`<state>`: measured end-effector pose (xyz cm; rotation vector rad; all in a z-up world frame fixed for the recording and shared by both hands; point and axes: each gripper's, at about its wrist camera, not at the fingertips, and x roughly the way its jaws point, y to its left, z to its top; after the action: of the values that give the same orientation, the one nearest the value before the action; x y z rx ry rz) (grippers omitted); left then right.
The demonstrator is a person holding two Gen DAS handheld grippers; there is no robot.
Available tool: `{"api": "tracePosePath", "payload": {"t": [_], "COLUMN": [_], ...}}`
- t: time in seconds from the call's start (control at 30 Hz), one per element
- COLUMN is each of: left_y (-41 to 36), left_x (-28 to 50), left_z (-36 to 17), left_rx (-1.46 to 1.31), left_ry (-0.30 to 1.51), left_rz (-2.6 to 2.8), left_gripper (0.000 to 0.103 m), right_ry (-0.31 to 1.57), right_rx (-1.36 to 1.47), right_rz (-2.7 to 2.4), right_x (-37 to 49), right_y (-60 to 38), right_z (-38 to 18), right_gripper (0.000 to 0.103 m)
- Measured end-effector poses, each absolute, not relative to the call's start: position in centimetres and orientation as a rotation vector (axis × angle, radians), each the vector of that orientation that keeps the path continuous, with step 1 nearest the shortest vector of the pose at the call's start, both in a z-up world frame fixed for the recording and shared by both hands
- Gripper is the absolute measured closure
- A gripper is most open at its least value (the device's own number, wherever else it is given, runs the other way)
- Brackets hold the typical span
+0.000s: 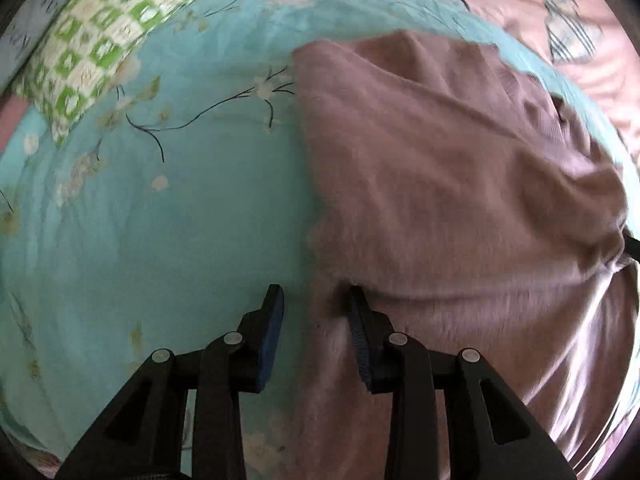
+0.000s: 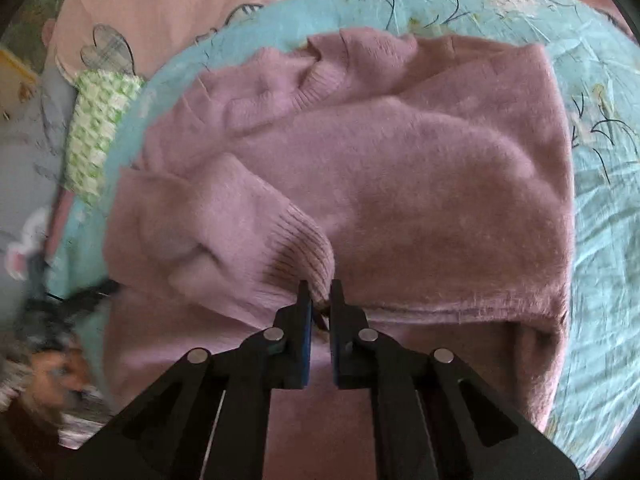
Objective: Fold small clothes
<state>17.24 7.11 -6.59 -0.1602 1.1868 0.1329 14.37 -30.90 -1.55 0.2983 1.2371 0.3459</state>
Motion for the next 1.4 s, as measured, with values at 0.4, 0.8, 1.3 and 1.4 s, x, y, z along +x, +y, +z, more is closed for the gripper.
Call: {"api": "tracePosePath", "payload": {"t": [0.4,0.8,1.3,1.4], "left_y": [7.0,9.1,10.0,9.9], "left_x": [20.1,18.2,14.6,15.9], "left_z": [-6.8,-7.1,-2.8,-2.2], "left_rx": [-0.249,-0.304,-0.278,-0.307], "left_ry": [1.157,1.167,1.174,1.154], "left_rz": [0.182,0.193,-0.058,-0.057], "left_gripper": [0.065,0.056,0.051,0.05], "right_ry": [1.059,1.226,1.216,1.136], "right_rx": [0.489,0.379,0.288,0.36], "right_rz": [0.271,0.072,-0.017,0.067], "right_x": [15.5,14.4,13.5,12.8], "right_y": [-40.7,-41.3,-41.7,-41.0], "right_z": [5.2,-2.5,0.0,1.7], "right_gripper": [0.095,0.096,0.071,0.071]}}
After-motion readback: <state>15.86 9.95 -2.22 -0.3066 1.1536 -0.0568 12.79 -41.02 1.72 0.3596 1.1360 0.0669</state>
